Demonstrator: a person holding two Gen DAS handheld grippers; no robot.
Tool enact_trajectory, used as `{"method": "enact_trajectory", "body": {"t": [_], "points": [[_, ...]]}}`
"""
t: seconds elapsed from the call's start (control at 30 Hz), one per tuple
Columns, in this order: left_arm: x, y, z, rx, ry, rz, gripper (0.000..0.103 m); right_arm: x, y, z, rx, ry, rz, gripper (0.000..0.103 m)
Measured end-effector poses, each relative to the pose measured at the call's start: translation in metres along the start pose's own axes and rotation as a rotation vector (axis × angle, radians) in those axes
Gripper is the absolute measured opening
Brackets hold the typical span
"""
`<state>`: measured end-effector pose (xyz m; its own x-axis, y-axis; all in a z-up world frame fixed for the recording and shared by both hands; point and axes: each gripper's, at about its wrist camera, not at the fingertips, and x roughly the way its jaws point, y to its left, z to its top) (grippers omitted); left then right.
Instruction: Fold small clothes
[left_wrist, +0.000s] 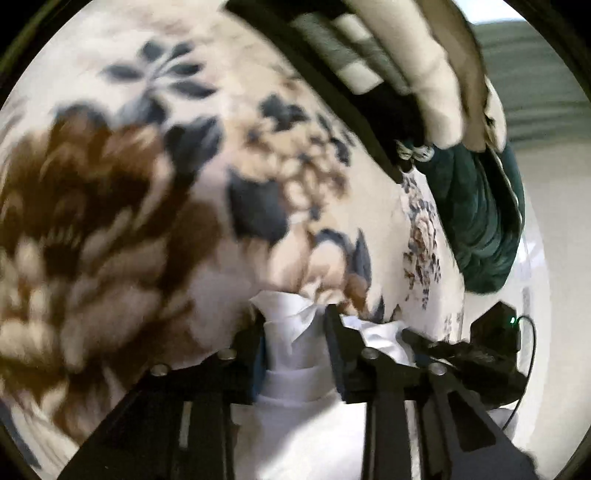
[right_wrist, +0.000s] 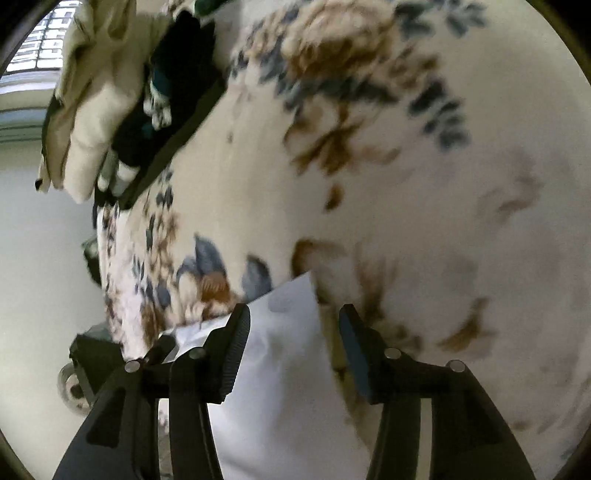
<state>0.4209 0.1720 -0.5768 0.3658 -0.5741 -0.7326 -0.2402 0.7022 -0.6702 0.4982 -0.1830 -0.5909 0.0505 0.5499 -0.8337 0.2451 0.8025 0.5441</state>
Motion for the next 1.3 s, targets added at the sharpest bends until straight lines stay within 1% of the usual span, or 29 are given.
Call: {"method": "enact_trajectory", "body": {"t": [0.03,0.07,0.1,0.17,0.23,0.3,0.33,0.37,0.4,0.43,0.47,0.5,0.57,0.63,0.67,0.7,0.73,0.8,0.83,0.93,0.97,1.0,1.03,1.1,1.17,1.2,1.23,1.27,1.3], "points": [[0.003,0.001,0.002,0.012,0.002,0.025,0.014,0.005,0.003,-0.001,-0.024,0.001,-0.024,0.008],[0.005,0.002,0.005,0.008,0.009,0.037,0.014,0.008,0.008,-0.002,-0.051,0.0,-0.061,0.005],[0.007,0.006,0.009,-0.009,0.01,0.035,0.014,0.01,0.011,-0.003,-0.072,-0.016,-0.088,0.005],[0.008,0.016,0.016,-0.064,0.011,-0.01,0.015,0.009,0.009,-0.001,-0.06,-0.057,-0.114,0.004],[0.007,0.024,0.019,-0.118,0.033,-0.049,0.016,0.008,0.005,0.001,-0.04,-0.081,-0.136,0.004],[-0.003,0.029,0.013,-0.141,0.026,-0.073,0.028,0.009,0.007,0.001,-0.049,-0.061,-0.13,0.006],[-0.011,0.03,0.008,-0.14,0.017,-0.075,0.031,0.007,0.008,0.0,-0.047,-0.044,-0.12,0.011],[-0.018,0.029,0.003,-0.138,0.013,-0.066,0.046,0.003,0.009,-0.002,-0.045,-0.033,-0.115,0.018],[-0.028,0.029,-0.006,-0.129,-0.001,-0.059,0.055,-0.003,0.011,-0.002,-0.052,-0.037,-0.116,0.021],[-0.036,0.028,-0.014,-0.123,-0.012,-0.058,0.057,-0.013,0.019,-0.005,-0.085,-0.055,-0.121,0.027],[-0.042,0.028,-0.023,-0.114,-0.017,-0.054,0.057,-0.021,0.03,-0.008,-0.132,-0.062,-0.127,0.034],[-0.044,0.026,-0.03,-0.104,-0.014,-0.05,0.057,-0.025,0.042,-0.01,-0.173,-0.056,-0.126,0.036],[-0.043,0.022,-0.043,-0.073,-0.011,-0.02,0.057,-0.022,0.069,-0.013,-0.251,-0.008,-0.111,0.037],[-0.035,0.015,-0.053,-0.024,-0.023,0.009,0.055,-0.005,0.105,-0.014,-0.338,0.075,-0.117,0.037],[-0.033,0.014,-0.056,-0.008,-0.04,0.018,0.051,0.004,0.119,-0.013,-0.371,0.106,-0.114,0.037],[-0.032,0.014,-0.058,0.005,-0.056,0.008,0.03,0.02,0.137,-0.013,-0.413,0.161,-0.114,0.037],[-0.029,0.011,-0.059,0.019,-0.054,0.016,0.026,0.038,0.154,-0.013,-0.447,0.219,-0.116,0.037],[-0.027,0.007,-0.06,0.048,-0.072,0.036,0.026,0.067,0.179,-0.015,-0.51,0.28,-0.156,0.037],[-0.027,0.008,-0.059,0.044,-0.075,0.035,0.026,0.085,0.194,-0.015,-0.553,0.312,-0.192,0.037],[-0.026,0.013,-0.059,0.011,-0.08,0.01,0.026,0.121,0.214,-0.014,-0.591,0.395,-0.25,0.036],[-0.026,0.014,-0.059,0.004,-0.082,0.005,0.025,0.132,0.218,-0.016,-0.599,0.426,-0.283,0.021],[-0.027,0.016,-0.059,-0.004,-0.085,-0.002,0.025,0.136,0.221,-0.017,-0.604,0.411,-0.291,0.006],[-0.028,0.017,-0.058,-0.009,-0.086,-0.009,0.024,0.139,0.224,-0.018,-0.622,0.399,-0.303,0.004],[-0.028,0.02,-0.057,-0.019,-0.08,-0.015,0.024,0.137,0.232,-0.017,-0.632,0.338,-0.326,0.004],[-0.026,0.024,-0.054,-0.039,-0.06,-0.03,0.026,0.142,0.23,-0.016,-0.623,0.345,-0.322,0.004],[-0.026,0.027,-0.051,-0.063,-0.043,-0.046,0.029,0.146,0.228,-0.016,-0.616,0.363,-0.317,0.004],[-0.03,0.03,-0.052,-0.083,-0.028,-0.05,0.034,0.144,0.225,-0.014,-0.594,0.359,-0.302,0.006],[-0.034,0.033,-0.053,-0.099,-0.019,-0.055,0.04,0.143,0.225,-0.011,-0.571,0.36,-0.277,0.009],[-0.041,0.034,-0.055,-0.105,-0.02,-0.067,0.045,0.133,0.223,-0.006,-0.546,0.353,-0.233,0.016]]}}
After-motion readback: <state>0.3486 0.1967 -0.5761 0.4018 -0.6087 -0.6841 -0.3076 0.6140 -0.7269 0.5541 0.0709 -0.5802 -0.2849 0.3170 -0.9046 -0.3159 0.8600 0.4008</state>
